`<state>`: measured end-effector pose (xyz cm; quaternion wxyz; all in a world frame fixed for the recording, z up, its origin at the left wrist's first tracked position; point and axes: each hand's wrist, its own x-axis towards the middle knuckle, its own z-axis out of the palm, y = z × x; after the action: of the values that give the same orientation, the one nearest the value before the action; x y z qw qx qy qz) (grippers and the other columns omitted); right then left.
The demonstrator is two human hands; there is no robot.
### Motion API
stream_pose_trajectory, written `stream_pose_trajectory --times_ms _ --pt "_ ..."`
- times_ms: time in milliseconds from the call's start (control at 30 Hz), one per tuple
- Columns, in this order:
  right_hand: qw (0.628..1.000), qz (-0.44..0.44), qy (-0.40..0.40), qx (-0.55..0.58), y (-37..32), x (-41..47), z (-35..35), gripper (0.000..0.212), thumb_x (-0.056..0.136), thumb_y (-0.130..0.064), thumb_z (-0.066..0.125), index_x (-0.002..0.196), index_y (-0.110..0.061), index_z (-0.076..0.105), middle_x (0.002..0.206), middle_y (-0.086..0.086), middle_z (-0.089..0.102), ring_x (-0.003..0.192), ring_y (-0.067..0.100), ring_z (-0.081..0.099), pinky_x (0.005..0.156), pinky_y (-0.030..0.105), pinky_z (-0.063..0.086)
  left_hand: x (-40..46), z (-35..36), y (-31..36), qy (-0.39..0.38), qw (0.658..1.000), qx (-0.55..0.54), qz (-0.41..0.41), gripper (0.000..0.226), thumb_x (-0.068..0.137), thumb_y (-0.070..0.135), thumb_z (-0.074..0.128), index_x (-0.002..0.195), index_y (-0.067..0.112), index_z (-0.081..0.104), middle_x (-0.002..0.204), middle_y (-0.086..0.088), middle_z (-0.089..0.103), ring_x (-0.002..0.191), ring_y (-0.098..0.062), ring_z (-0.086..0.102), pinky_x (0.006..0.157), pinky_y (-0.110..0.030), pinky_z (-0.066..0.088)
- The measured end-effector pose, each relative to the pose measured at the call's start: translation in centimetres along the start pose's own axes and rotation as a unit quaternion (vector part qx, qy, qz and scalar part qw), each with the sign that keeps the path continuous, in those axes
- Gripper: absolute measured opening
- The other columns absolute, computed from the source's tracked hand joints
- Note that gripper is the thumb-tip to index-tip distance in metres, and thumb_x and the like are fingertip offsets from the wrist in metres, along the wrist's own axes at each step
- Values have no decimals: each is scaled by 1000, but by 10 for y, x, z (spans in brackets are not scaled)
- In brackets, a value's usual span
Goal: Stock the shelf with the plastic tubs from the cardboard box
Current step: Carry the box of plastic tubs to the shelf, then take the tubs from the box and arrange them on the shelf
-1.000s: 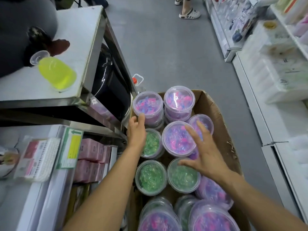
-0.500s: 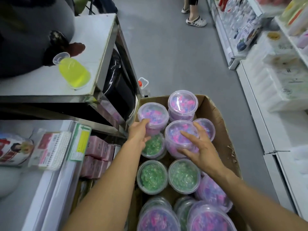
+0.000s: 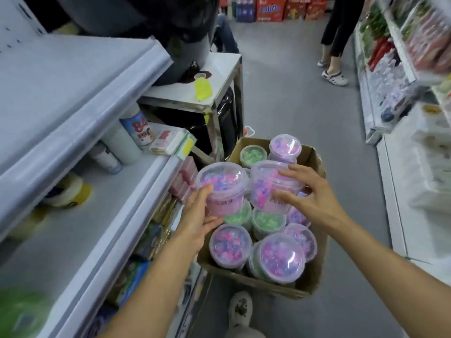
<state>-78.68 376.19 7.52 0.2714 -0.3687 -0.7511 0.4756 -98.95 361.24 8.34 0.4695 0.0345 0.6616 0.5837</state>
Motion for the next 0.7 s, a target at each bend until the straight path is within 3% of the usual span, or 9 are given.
stream_pose_trajectory --times_ms 167,333,400,533,700 --pt "996 -70 -53 11 -63 -69 2 50 71 -44 79 118 -37 65 131 -21 52 119 -11 44 93 17 40 -118 -42 -7 21 997 -38 60 44 88 47 58 128 30 48 123 -11 53 99 -28 63 85 -40 55" --pt "985 -139 -97 18 -129 -126 17 49 69 -42 79 115 -35 66 128 -20 55 118 -9 46 88 13 40 -218 -95 -11 81 991 -43 101 35 88 49 56 116 29 52 121 -15 56 94 -29 63 79 -37 57" --pt "977 -168 -126 33 -158 -142 27 49 68 -43 79 115 -33 67 128 -19 55 117 -8 48 93 20 45 -254 -116 -12 104 986 -59 116 25 89 49 55 106 31 53 120 -17 54 92 -31 62 81 -38 58" --pt "959 -225 -167 53 -212 -160 61 47 65 -46 80 110 -34 69 128 -16 56 118 -1 52 98 36 48 -318 -160 -9 156 970 -73 169 32 90 49 55 113 28 53 121 -19 56 97 -33 64 82 -40 58" --pt "934 -287 -202 65 -283 -184 114 53 61 -52 79 110 -34 69 125 -16 58 116 -3 51 97 25 45 -391 -224 3 198 950 -96 219 37 81 54 60 110 32 54 120 -16 57 104 -34 63 78 -38 57"
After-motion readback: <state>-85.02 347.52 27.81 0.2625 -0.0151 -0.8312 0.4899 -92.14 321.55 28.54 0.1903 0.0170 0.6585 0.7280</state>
